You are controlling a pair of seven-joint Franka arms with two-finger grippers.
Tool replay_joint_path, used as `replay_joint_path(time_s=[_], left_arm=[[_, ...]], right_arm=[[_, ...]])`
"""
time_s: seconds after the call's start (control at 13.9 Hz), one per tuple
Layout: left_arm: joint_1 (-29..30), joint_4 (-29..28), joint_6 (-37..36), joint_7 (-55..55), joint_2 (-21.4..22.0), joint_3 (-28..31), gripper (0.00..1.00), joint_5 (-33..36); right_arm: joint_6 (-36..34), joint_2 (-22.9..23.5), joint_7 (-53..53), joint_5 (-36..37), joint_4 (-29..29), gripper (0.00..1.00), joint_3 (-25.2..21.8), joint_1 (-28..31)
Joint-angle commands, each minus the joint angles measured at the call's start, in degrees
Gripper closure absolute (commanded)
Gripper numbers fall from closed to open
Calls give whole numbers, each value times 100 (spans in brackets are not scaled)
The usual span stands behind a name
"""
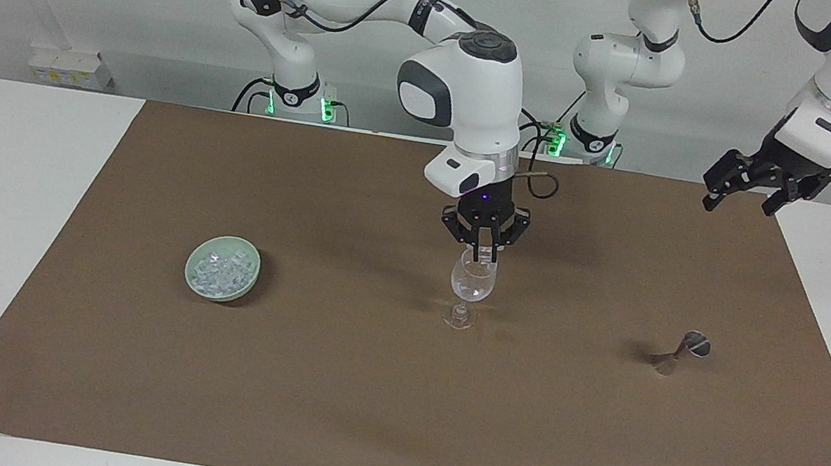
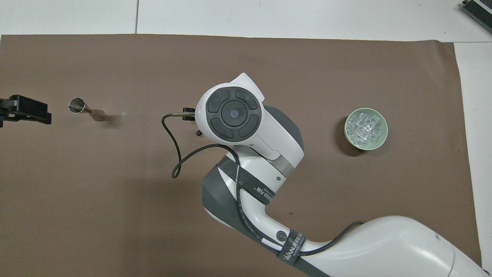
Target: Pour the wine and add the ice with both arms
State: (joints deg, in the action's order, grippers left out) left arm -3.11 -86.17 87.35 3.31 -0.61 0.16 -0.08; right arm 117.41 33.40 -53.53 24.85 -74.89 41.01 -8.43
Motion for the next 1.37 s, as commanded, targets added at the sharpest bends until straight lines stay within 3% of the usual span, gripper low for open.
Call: replay_joint_path(time_s=[0.0, 0.22, 0.43, 0.72, 0.94, 1.3], left_arm=[[-23, 12, 36, -6, -9, -24, 0, 149], [3, -5, 317, -23, -9, -25, 0, 96], [3, -23, 379, 3, -9, -25, 0, 79], [-6, -41, 371, 3, -9, -25, 0, 79], [-6, -32, 379, -6, -9, -25, 0, 79], [-6, -32, 353, -6, -1, -25, 0, 79]], right_arm=[[71, 96, -202, 230, 54, 53, 127, 61], [45, 88, -184, 231, 54, 36, 127, 87], [1, -35, -140, 213, 63, 0, 127, 114], [-86, -386, 17, 222, 63, 0, 110, 140], [-613, -764, 517, 143, 71, 0, 4, 254], [-562, -1002, 817, 73, 106, 0, -785, 254]])
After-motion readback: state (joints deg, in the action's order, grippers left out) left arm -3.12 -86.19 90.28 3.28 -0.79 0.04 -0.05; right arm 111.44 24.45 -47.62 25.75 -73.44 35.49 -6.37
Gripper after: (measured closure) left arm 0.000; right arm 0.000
